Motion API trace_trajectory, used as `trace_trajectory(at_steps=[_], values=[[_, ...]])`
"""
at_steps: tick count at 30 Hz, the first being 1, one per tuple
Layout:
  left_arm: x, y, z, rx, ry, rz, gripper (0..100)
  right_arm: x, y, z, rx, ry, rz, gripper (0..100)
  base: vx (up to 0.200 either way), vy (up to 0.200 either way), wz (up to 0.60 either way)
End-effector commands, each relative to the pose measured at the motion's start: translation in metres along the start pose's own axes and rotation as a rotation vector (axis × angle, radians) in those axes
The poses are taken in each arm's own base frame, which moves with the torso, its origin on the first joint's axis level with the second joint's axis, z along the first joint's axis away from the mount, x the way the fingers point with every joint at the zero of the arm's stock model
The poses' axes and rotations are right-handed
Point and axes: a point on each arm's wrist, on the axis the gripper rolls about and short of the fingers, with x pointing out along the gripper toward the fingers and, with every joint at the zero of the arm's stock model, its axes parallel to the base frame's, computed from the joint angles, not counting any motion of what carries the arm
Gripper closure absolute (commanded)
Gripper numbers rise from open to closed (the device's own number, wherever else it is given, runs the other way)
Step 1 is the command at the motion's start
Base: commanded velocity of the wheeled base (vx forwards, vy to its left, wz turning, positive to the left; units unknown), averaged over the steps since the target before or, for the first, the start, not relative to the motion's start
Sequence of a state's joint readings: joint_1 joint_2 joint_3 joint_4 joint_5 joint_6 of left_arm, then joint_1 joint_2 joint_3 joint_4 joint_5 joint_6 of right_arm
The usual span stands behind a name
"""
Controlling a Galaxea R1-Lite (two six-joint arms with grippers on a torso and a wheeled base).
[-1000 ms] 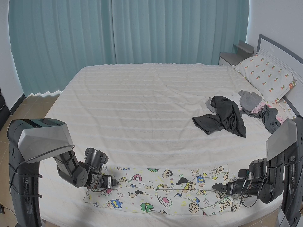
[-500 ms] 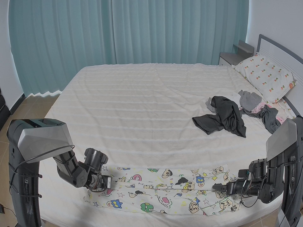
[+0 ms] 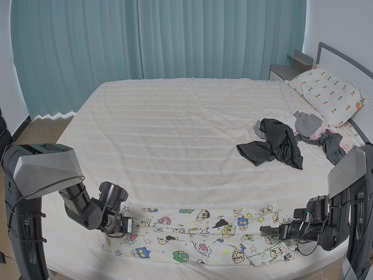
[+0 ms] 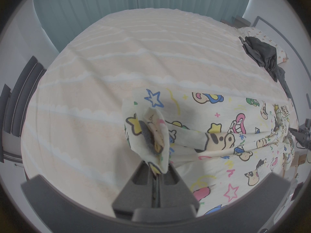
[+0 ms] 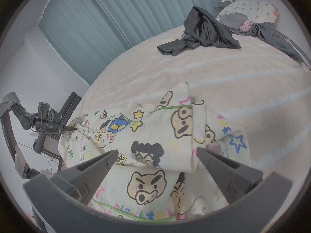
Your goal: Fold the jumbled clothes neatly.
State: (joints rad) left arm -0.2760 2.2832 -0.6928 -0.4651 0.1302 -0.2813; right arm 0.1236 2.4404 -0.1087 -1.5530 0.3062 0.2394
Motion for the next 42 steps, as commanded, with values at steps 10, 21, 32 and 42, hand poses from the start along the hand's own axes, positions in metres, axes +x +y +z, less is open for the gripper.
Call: trace_trajectory(at_steps=[10, 21, 32, 42], values=[[-0.018, 0.037, 0.021, -0.092, -0.055, 0.039, 100, -0.007, -0.001, 0.014, 0.003, -0.077, 0.008, 0, 0.0, 0.0, 0.0], [-0.029, 0.093, 0.031, -0.16, -0.066, 0.085, 100, -0.006, -0.006, 0.017, 0.014, -0.093, -0.002, 0, 0.0, 0.0, 0.0], [-0.063, 0.179, 0.048, -0.279, -0.117, 0.16, 100, -0.006, -0.007, 0.017, 0.016, -0.091, -0.004, 0, 0.0, 0.0, 0.0], [-0.087, 0.243, 0.069, -0.398, -0.16, 0.219, 100, -0.005, -0.008, 0.017, 0.018, -0.09, -0.005, 0, 0.0, 0.0, 0.0]])
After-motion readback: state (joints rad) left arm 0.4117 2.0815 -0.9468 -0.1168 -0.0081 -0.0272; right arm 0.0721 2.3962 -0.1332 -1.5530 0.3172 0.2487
